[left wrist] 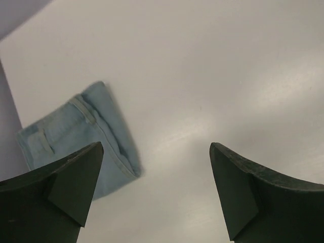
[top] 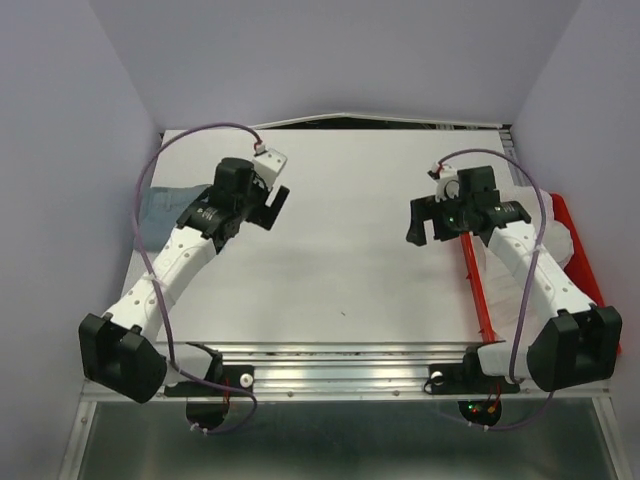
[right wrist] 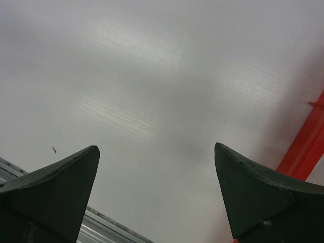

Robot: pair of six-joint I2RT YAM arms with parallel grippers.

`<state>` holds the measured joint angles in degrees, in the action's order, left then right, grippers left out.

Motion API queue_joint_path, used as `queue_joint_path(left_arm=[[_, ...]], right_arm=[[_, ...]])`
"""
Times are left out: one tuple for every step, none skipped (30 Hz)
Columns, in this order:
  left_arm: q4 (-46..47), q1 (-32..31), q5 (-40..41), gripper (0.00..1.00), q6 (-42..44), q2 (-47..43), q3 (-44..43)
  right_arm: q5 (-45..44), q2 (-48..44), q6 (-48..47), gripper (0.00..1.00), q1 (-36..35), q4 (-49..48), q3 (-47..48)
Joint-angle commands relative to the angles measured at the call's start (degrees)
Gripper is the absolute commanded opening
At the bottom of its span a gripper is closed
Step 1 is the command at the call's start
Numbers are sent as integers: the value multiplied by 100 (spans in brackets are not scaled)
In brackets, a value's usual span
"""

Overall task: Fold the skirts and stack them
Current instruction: Neatly place the folded skirt to the corner

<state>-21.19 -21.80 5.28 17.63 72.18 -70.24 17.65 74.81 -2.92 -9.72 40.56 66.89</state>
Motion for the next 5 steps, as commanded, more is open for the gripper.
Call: queue_joint_path(left_arm=[[-96,-219,-17,98,126,-511,834],[-78,-245,-53,98,257,-782,1080],[-70,-263,-132,98,450,-898,1143],[-61,-263,-132,98,539,-1012,1153],[-17,-263,-89,99,557,-1022,1127]], right_arm=[[432,-527,-262,100,31,-494,-939],[432,-650,-305,100,31,-531,-1115],[337,-799,-428,100,31,-540,-1361],[249,-844,-446,100,31,-496,-1433],[117,-897,-481,100,31,-479,-1477]])
